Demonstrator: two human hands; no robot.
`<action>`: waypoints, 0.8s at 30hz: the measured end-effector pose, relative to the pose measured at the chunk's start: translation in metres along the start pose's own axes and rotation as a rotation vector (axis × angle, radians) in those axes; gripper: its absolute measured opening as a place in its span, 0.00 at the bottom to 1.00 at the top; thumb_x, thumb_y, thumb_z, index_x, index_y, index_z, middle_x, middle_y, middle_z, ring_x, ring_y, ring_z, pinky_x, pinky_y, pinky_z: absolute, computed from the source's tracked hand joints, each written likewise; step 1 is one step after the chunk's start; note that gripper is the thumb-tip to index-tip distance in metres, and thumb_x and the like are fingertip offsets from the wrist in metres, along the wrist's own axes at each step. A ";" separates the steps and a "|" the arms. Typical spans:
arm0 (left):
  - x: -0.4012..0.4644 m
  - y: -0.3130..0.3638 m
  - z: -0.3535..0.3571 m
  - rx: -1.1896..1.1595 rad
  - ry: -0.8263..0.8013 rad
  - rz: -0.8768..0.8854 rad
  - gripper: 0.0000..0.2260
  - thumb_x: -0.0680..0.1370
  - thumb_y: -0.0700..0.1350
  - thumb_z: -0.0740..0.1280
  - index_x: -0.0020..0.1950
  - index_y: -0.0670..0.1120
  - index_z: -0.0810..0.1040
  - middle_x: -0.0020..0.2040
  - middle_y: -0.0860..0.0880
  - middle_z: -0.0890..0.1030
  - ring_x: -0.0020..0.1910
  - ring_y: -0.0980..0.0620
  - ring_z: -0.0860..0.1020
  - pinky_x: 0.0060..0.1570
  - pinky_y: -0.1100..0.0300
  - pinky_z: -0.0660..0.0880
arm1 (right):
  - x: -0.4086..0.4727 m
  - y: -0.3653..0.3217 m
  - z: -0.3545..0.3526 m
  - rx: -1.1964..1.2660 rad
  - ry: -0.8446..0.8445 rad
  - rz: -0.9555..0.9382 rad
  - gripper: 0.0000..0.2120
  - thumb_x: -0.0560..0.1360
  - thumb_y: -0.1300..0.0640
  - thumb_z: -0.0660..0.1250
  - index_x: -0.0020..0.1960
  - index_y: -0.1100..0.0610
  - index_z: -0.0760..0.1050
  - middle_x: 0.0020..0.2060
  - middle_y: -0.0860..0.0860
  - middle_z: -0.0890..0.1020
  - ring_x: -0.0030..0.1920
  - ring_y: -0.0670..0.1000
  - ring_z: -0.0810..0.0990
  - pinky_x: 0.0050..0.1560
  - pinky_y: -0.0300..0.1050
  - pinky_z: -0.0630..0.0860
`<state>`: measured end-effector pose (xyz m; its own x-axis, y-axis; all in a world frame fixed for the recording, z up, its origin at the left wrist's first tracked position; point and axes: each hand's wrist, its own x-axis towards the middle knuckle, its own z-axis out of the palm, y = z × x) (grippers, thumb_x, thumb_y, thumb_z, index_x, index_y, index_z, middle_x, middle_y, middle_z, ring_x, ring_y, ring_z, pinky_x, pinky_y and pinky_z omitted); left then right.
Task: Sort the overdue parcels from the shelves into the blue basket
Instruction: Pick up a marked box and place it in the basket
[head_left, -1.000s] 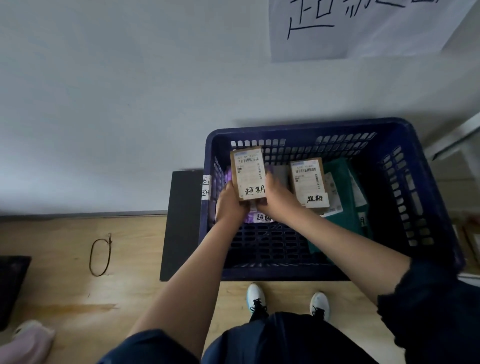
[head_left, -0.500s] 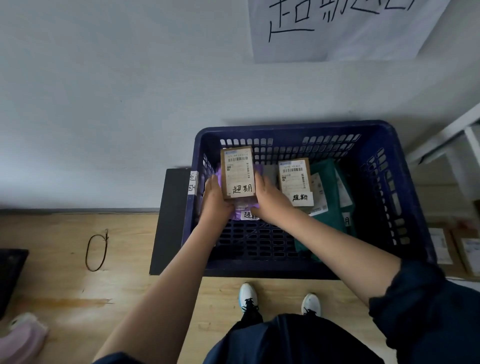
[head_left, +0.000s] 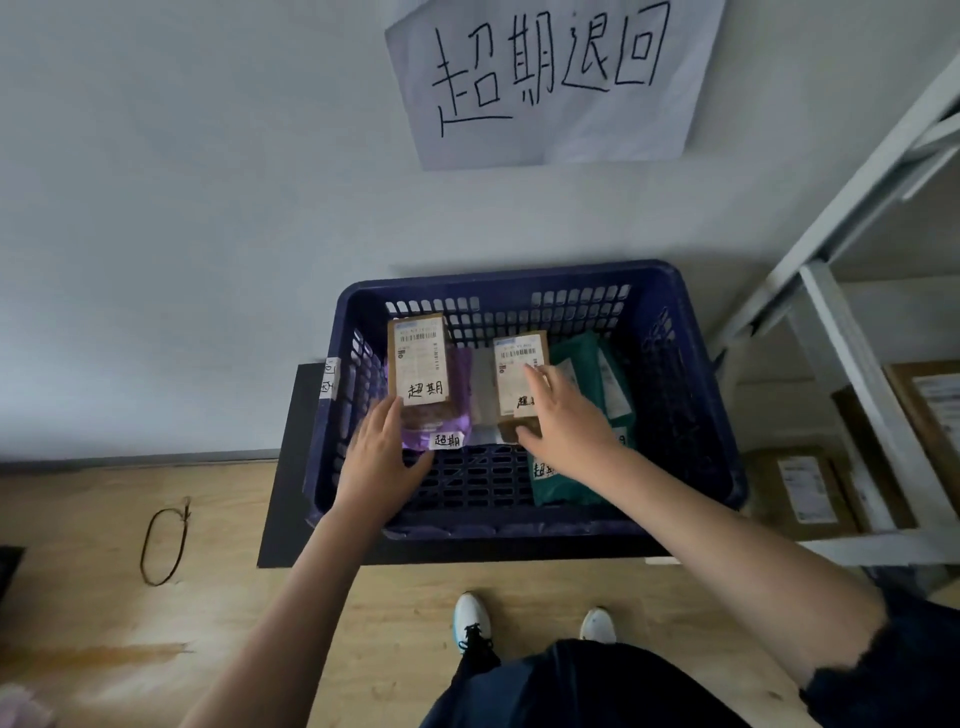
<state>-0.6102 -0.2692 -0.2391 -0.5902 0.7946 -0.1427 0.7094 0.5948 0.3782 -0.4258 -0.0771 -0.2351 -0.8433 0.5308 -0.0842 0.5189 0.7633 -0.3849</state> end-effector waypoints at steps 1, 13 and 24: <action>-0.001 0.005 0.000 0.018 -0.003 -0.004 0.38 0.76 0.60 0.68 0.81 0.49 0.56 0.80 0.49 0.61 0.79 0.48 0.61 0.75 0.42 0.65 | -0.007 0.005 -0.006 -0.017 0.012 -0.001 0.40 0.79 0.48 0.68 0.82 0.57 0.49 0.77 0.59 0.59 0.65 0.56 0.75 0.54 0.44 0.78; -0.028 0.099 0.012 0.245 0.042 0.285 0.32 0.80 0.61 0.63 0.80 0.46 0.63 0.80 0.45 0.63 0.79 0.44 0.61 0.76 0.45 0.60 | -0.097 0.047 -0.037 -0.138 0.066 0.067 0.31 0.80 0.46 0.65 0.78 0.57 0.61 0.74 0.56 0.65 0.70 0.57 0.70 0.57 0.51 0.77; -0.085 0.137 0.011 0.329 -0.009 0.562 0.30 0.80 0.59 0.63 0.78 0.46 0.64 0.78 0.45 0.66 0.77 0.43 0.63 0.77 0.46 0.58 | -0.223 0.023 -0.049 -0.192 0.184 0.358 0.27 0.81 0.46 0.63 0.77 0.55 0.64 0.74 0.53 0.67 0.70 0.56 0.71 0.61 0.52 0.75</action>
<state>-0.4585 -0.2534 -0.1855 -0.0929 0.9956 -0.0132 0.9907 0.0938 0.0982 -0.2191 -0.1600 -0.1803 -0.5755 0.8177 -0.0092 0.8051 0.5646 -0.1819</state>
